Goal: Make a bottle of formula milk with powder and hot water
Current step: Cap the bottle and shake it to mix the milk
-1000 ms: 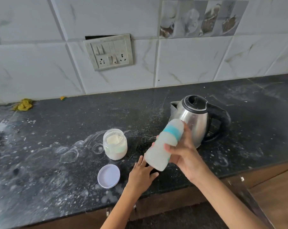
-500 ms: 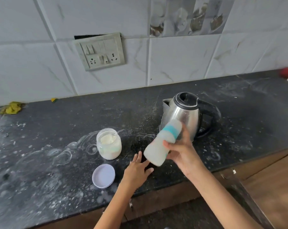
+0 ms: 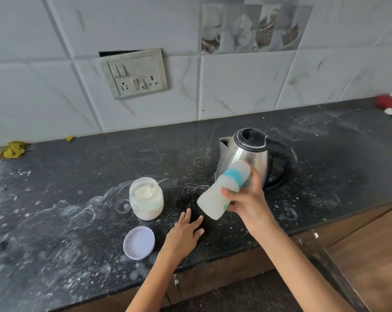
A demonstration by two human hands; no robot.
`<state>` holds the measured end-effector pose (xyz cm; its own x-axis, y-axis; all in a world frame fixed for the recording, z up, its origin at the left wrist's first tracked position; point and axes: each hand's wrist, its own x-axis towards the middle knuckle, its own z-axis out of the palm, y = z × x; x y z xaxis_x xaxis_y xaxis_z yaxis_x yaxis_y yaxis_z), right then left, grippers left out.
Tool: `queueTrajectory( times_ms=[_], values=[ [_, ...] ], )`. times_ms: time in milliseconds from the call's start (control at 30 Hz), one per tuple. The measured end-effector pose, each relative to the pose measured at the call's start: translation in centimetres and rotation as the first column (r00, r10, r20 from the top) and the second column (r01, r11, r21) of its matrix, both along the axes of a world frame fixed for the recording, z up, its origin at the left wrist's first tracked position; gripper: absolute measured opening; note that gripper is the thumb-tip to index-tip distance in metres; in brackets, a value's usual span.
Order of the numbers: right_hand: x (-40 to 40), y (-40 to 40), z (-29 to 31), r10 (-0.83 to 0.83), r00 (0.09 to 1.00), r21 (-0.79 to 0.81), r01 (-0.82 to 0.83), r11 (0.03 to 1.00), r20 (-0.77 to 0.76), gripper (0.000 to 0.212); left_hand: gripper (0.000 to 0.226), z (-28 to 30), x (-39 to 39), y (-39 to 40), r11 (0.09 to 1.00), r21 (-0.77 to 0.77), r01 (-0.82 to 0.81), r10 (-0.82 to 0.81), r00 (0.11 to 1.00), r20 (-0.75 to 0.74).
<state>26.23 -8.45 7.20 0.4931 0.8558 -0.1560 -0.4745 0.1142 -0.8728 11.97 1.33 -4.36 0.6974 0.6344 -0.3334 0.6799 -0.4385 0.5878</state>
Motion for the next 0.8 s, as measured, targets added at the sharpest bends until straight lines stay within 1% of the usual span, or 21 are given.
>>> queueTrajectory(
  times_ms=[67, 100, 133, 167, 200, 233, 267, 333, 367, 400, 467, 500, 533, 567, 600, 633, 667, 700, 733, 767, 800],
  values=[
    [-0.9, 0.0, -0.2, 0.097, 0.993, -0.045, -0.094, 0.995, 0.062, 0.096, 0.05, -0.9, -0.1, -0.1, 0.997, 0.078, 0.017, -0.015, 1.0, -0.026],
    [-1.3, -0.1, -0.3, 0.151, 0.985, -0.07, -0.145, 0.987, 0.087, 0.098, 0.05, -1.1, -0.2, -0.1, 0.998, 0.068, -0.009, 0.009, 1.0, -0.001],
    [-1.5, -0.1, -0.3, 0.169, 0.981, -0.072, -0.163, 0.984, 0.093, 0.099, 0.049, -0.6, -0.3, -0.2, 0.997, 0.071, -0.028, 0.028, 1.0, -0.001],
    [-1.2, 0.0, -0.2, 0.14, 0.987, -0.046, -0.137, 0.99, 0.079, 0.096, 0.046, -0.6, -0.3, 0.0, 0.997, 0.074, -0.012, 0.012, 1.0, 0.003],
    [-0.6, 0.2, -0.1, 0.092, 0.995, -0.005, -0.092, 0.996, 0.05, 0.092, 0.045, -0.4, -0.4, 0.1, 0.999, 0.043, 0.006, -0.006, 1.0, -0.011],
    [-0.3, 0.3, 0.1, 0.05, 0.998, 0.024, -0.05, 0.998, 0.025, 0.088, 0.045, -0.4, -0.4, 0.1, 1.0, 0.009, -0.006, 0.006, 1.0, 0.024],
    [-0.4, 0.3, 0.3, 0.046, 0.999, 0.03, -0.047, 0.998, 0.023, 0.087, 0.045, -0.1, -0.4, 0.0, 1.0, -0.005, -0.018, 0.018, 0.999, 0.045],
    [-1.4, 0.0, 0.2, 0.158, 0.984, -0.013, -0.158, 0.987, 0.077, 0.093, 0.046, -0.7, -0.8, -0.3, 0.997, 0.072, 0.014, -0.014, 1.0, 0.0],
    [-1.9, -0.2, 0.1, 0.217, 0.97, -0.045, -0.213, 0.976, 0.107, 0.095, 0.049, -1.0, -0.9, -0.4, 0.998, 0.058, 0.001, -0.003, 0.999, 0.032],
    [-2.1, -0.2, 0.1, 0.232, 0.966, -0.055, -0.227, 0.972, 0.118, 0.094, 0.051, -0.7, -0.9, -0.5, 0.997, 0.08, 0.006, -0.009, 0.999, 0.046],
    [-1.5, 0.2, 0.4, 0.12, 0.989, 0.012, -0.122, 0.993, 0.08, 0.087, 0.046, -0.3, -0.7, 0.0, 0.999, 0.044, -0.012, 0.011, 1.0, 0.029],
    [-1.1, 0.3, 0.5, 0.056, 0.997, 0.049, -0.058, 0.997, 0.051, 0.084, 0.046, -0.4, -0.6, 0.2, 0.999, 0.009, -0.04, 0.039, 0.998, 0.056],
    [-1.0, 0.3, 0.6, 0.038, 0.998, 0.064, -0.041, 0.997, 0.044, 0.082, 0.046, -0.1, -0.6, 0.1, 0.999, -0.015, -0.03, 0.031, 0.996, 0.085],
    [-1.4, 0.1, 0.7, 0.068, 0.996, 0.054, -0.071, 0.996, 0.055, 0.083, 0.048, -0.2, -0.8, -0.1, 1.0, 0.01, 0.014, -0.015, 0.998, 0.061],
    [-1.8, -0.1, 0.6, 0.133, 0.988, 0.027, -0.135, 0.99, 0.082, 0.086, 0.052, -0.7, -1.0, -0.1, 0.996, 0.058, 0.074, -0.075, 0.997, 0.001],
    [-2.1, -0.3, 0.5, 0.195, 0.975, -0.005, -0.196, 0.981, 0.11, 0.089, 0.056, -1.2, -1.1, 0.0, 0.995, 0.069, 0.075, -0.076, 0.997, 0.012],
    [-2.3, -0.4, 0.5, 0.218, 0.969, -0.019, -0.217, 0.976, 0.118, 0.09, 0.057, -1.1, -1.2, 0.0, 0.993, 0.093, 0.072, -0.073, 0.997, 0.003],
    [-2.0, -0.3, 0.7, 0.187, 0.978, -0.003, -0.187, 0.982, 0.097, 0.088, 0.054, -0.8, -1.0, 0.0, 0.992, 0.099, 0.077, -0.078, 0.997, 0.005],
    [-1.4, 0.0, 0.7, 0.115, 0.992, 0.039, -0.118, 0.992, 0.052, 0.083, 0.049, 0.0, -0.8, 0.0, 0.995, 0.079, 0.066, -0.065, 0.998, -0.01],
    [-1.0, 0.2, 0.8, 0.042, 0.999, 0.077, -0.042, 0.996, 0.005, 0.08, 0.047, -0.1, -0.6, 0.3, 1.0, 0.027, -0.004, 0.002, 0.997, 0.073],
    [-0.8, 0.2, 0.8, 0.01, 1.0, 0.085, -0.01, 0.996, -0.008, 0.079, 0.048, 0.4, -0.4, 0.1, 1.0, -0.008, -0.025, 0.025, 0.995, 0.096]
  ],
)
